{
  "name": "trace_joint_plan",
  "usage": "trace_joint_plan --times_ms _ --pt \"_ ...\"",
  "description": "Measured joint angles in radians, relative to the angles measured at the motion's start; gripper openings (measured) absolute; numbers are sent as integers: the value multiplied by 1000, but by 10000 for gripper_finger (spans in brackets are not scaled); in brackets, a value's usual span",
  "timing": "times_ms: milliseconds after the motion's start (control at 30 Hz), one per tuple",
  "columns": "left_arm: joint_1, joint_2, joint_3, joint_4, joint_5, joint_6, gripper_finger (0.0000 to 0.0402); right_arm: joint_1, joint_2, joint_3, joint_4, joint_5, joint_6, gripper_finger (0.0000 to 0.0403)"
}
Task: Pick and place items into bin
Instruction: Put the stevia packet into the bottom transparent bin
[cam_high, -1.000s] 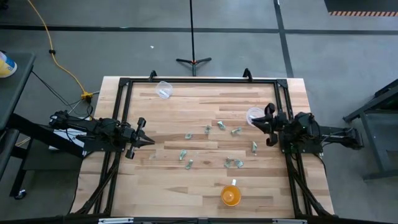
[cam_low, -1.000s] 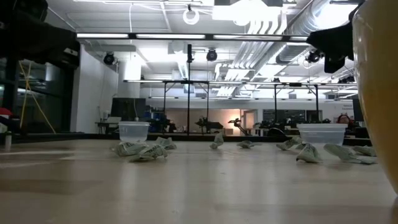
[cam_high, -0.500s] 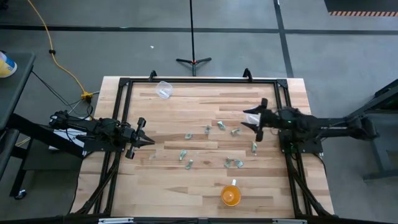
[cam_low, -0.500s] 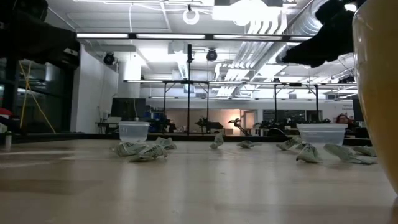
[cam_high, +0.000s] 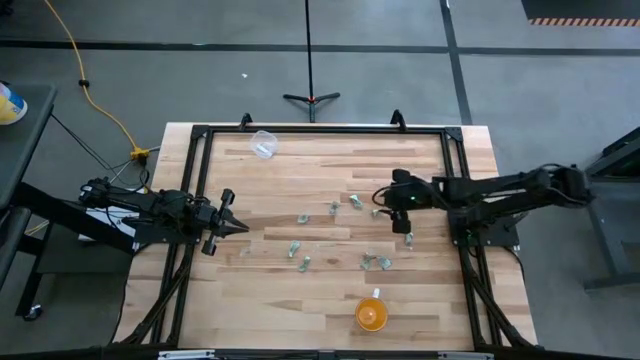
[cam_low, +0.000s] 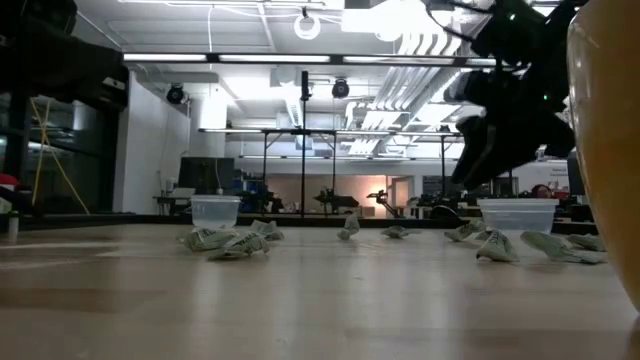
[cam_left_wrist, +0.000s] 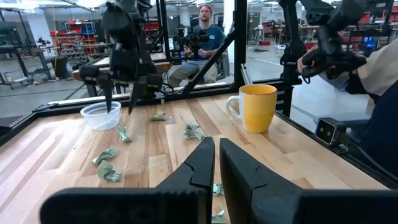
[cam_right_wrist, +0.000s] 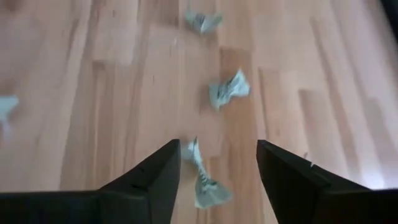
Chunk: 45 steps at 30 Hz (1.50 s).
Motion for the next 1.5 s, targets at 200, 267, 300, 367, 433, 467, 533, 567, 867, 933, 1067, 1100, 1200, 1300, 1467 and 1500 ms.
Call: trace_joint_plan --times_ms 200,267,300,367,433,467,533,567,867,933,1067,1100,1200,1300,1467,1500 --pt "0 0 0 0 0 0 62 0 92 0 2 0 -2 185" --pt "0 0 0 0 0 0 62 0 118 0 2 0 -2 181" --pt "0 0 0 0 0 0 62 0 130 0 2 2 -2 179" --pt "0 0 0 0 0 0 62 0 154 0 -2 26 -18 176" --pt "0 0 0 0 0 0 62 0 176 0 -9 68 -33 173" --pt "0 0 0 0 0 0 62 0 187 0 -13 91 -41 172" --pt "0 0 0 0 0 0 62 0 206 0 -17 121 -47 168" --pt "0 0 0 0 0 0 62 0 214 0 -17 126 -49 166" --pt "0 0 0 0 0 0 62 0 247 0 -15 123 -62 138" --pt "0 0 0 0 0 0 62 0 246 0 -16 124 -62 134" --pt "0 0 0 0 0 0 62 0 246 0 1 127 -61 135" --pt "0 0 0 0 0 0 62 0 246 0 10 127 -56 136" --pt "0 0 0 0 0 0 62 0 246 0 25 129 -49 141" --pt "0 0 0 0 0 0 62 0 246 -1 44 128 -48 148" --pt "0 0 0 0 0 0 62 0 246 -1 60 125 -60 163" --pt "0 0 0 0 0 0 62 0 246 -1 63 125 -69 167"
